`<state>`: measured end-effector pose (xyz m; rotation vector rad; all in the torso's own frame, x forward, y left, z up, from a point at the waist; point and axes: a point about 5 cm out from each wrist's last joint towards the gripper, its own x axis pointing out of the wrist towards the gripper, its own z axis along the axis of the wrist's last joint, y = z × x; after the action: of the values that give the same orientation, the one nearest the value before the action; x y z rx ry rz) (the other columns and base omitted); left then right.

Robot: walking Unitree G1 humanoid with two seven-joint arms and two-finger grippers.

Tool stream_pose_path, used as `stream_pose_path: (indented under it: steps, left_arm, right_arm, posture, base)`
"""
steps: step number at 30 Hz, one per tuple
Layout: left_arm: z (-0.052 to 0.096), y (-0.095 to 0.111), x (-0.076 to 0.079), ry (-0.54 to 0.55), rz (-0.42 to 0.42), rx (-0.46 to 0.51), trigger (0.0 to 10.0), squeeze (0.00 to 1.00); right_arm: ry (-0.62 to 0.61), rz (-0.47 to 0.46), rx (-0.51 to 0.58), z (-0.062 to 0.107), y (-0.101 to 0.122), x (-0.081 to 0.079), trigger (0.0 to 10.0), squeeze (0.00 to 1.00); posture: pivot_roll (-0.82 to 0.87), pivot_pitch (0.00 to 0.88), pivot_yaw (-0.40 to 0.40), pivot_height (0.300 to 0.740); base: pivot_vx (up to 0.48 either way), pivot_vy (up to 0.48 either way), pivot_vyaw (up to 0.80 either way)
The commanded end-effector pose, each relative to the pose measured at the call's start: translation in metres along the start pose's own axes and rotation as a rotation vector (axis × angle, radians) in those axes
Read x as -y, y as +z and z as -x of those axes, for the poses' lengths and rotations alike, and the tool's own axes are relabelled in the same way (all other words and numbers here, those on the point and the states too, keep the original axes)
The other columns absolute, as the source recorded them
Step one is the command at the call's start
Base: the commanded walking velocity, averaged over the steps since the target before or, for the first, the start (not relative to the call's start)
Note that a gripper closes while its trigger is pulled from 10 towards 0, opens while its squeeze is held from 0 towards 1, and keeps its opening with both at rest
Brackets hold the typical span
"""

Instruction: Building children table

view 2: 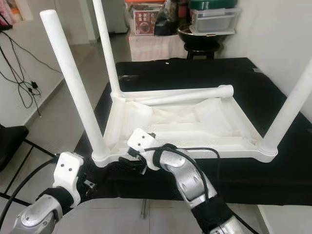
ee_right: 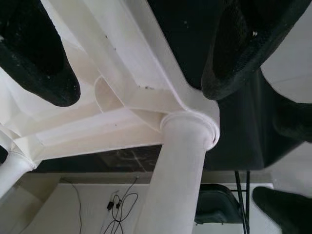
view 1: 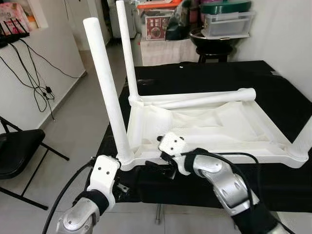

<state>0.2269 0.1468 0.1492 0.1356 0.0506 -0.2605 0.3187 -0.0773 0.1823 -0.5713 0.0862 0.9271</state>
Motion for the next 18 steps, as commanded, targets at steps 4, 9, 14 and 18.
stream_pose_path:
  steps: [4,9,14,18]
  left_arm:
    - [0.009,-0.005,-0.011,0.128,-0.037,-0.055,10.0,0.0]
    - [0.016,-0.004,0.001,0.04,-0.034,-0.059,10.0,0.0]
    - [0.019,-0.002,0.011,-0.042,-0.045,-0.046,10.0,0.0]
    - [0.02,-0.001,0.012,-0.037,-0.06,-0.04,10.0,0.0]
  right_arm:
    - [0.095,-0.042,-0.06,-0.015,0.002,-0.005,10.0,0.0]
    - [0.104,-0.053,-0.166,-0.024,-0.006,0.0,10.0,0.0]
    - [0.088,-0.035,-0.183,-0.029,-0.004,0.009,10.0,0.0]
    - [0.044,-0.015,-0.232,-0.033,-0.005,0.019,10.0,0.0]
  posture:
    - [-0.05,0.113,0.005,0.74]
    - [-0.04,0.134,-0.011,0.74]
    - [-0.03,0.139,-0.014,0.74]
    - [-0.03,0.143,-0.014,0.74]
  base:
    - [0.0,0.0,0.0]
    - [0.0,0.0,0.0]
    - [0.0,0.0,0.0]
    - [0.0,0.0,0.0]
